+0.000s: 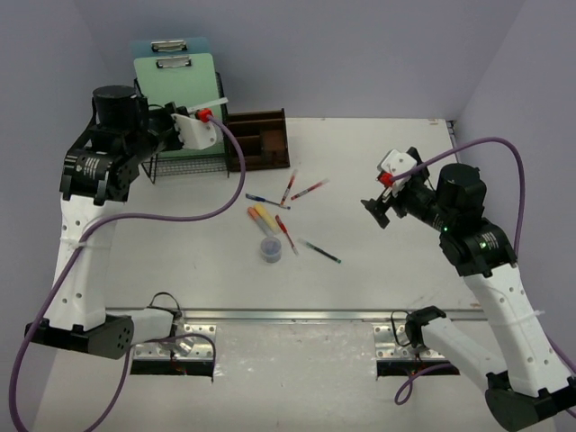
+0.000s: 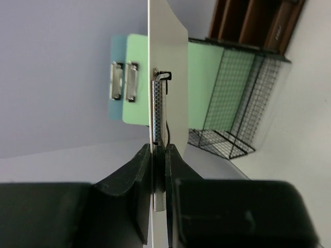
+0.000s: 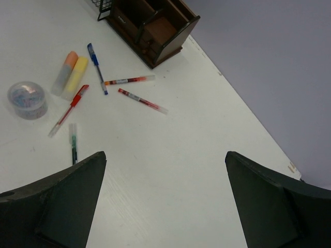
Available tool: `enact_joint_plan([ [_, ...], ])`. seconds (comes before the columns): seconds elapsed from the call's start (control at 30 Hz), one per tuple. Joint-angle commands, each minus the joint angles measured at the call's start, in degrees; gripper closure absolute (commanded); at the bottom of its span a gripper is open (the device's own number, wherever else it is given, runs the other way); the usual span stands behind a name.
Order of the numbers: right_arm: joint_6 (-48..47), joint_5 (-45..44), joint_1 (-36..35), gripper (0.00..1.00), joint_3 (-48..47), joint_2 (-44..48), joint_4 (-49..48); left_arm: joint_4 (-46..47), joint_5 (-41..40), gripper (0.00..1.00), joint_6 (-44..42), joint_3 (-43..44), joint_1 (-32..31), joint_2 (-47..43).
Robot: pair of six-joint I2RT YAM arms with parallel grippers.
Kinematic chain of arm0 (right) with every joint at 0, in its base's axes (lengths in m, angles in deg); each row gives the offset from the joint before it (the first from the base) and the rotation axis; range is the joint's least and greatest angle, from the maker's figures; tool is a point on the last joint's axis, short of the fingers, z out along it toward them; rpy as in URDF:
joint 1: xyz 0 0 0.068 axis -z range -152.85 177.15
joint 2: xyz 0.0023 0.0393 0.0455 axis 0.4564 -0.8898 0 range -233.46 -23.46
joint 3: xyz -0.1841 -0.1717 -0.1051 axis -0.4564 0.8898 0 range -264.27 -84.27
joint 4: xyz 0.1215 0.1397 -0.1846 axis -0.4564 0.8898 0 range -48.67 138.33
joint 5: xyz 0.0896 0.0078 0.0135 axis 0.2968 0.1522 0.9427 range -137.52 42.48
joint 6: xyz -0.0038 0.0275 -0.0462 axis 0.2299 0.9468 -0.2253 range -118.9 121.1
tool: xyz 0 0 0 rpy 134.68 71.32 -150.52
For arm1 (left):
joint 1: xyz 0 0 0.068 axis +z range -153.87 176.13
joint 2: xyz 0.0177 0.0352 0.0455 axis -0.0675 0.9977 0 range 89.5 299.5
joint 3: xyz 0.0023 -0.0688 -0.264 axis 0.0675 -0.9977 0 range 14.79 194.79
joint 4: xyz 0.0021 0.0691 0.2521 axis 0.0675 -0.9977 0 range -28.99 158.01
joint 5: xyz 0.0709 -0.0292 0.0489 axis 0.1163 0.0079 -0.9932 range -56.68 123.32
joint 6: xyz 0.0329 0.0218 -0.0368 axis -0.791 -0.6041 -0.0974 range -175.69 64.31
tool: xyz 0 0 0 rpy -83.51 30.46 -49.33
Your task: Organize the desk
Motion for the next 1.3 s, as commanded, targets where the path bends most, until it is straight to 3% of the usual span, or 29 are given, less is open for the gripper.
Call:
enact_joint_plan([
  [0.0,1.0,0.4,-0.1,0.01,0.9,0.5,-3.6,-4.0,4.8,1.00,-8.6,-0.1,2.9,0.0],
  [0.27,0.7,0.1,-0.2,0.01,1.7,0.5,-3.6,-14.1,8.1,1.00,-15.1,5.5,6.0,5.3],
  [0.7,0.3,-0.1,-0.1,0.01,1.3,0.1,-2.4,-15.1,14.0,1.00,-21.7,7.0,13.4,11.5],
  [0.87,0.5,0.2,-0.1,0.01,0.0,-1.6,-1.8,-17.6,20.1,1.00,-26.3,10.0,18.1,15.9],
  [1.03,1.1,0.5,-0.1,0.01,-1.2,-3.6,-1.6,-22.3,26.3,1.00,-26.9,19.0,21.4,24.2],
  [1.27,1.0,0.3,-0.1,0.01,-1.5,-5.0,-1.4,-22.2,32.6,1.00,-28.0,19.5,23.0,28.8],
])
